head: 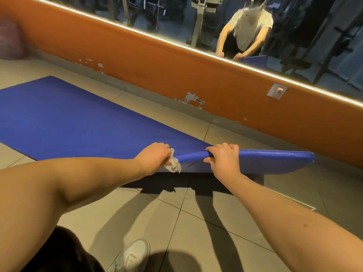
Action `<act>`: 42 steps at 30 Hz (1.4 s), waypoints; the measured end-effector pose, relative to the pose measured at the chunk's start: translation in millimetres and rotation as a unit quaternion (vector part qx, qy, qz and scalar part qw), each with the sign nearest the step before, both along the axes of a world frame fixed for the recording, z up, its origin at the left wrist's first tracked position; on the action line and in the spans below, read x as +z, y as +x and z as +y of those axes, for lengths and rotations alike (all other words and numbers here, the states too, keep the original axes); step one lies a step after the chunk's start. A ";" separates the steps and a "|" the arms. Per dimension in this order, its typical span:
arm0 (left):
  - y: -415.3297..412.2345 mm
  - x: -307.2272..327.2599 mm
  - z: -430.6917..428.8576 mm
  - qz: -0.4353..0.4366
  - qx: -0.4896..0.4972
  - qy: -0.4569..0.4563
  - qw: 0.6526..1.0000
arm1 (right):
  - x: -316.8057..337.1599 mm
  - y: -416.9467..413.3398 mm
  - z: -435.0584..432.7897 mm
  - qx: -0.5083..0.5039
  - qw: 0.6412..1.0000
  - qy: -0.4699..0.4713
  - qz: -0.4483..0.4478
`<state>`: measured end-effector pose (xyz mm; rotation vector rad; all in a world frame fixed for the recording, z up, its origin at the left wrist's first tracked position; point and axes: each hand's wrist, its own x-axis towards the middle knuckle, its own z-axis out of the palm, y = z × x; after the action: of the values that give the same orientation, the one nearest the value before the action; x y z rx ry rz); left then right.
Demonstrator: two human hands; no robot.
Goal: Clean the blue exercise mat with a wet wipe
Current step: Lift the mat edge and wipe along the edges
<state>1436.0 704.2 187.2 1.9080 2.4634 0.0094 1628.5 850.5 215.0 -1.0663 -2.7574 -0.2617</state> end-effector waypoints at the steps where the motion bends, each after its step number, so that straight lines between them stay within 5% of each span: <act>1: -8.0 -1.9 -6.8 0.005 0.007 -0.021 1.000 | -0.8 -0.5 0.2 -0.001 1.000 0.004 -0.002; 5: -19.5 -4.3 -12.5 -0.032 0.015 -0.040 0.999 | 0.2 -3.7 -3.3 -0.015 1.000 0.012 -0.011; 11: 14.1 4.6 20.6 -0.088 -0.009 0.060 0.994 | -0.5 -2.9 -2.5 -0.024 1.000 -0.013 0.007; 17: -10.6 -13.7 -9.2 0.003 0.003 -0.036 0.999 | 3.2 -2.4 -4.9 -0.010 1.000 -0.005 -0.006; 21: -49.1 -29.9 -47.0 -0.033 0.052 -0.068 0.996 | 4.0 -4.4 -4.5 -0.021 1.000 -0.011 0.008; 28: -20.5 -11.2 -3.7 -0.151 0.025 0.072 0.986 | 8.1 -5.8 -1.6 -0.046 0.999 -0.003 0.013; 42: -102.0 -54.1 -68.9 0.000 0.060 -0.060 0.996 | 23.8 -19.4 5.9 -0.035 0.999 -0.014 0.020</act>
<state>1333.9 635.3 133.2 1.7128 2.5122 -0.1339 1609.0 856.4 238.8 -1.1632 -2.7000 -0.2106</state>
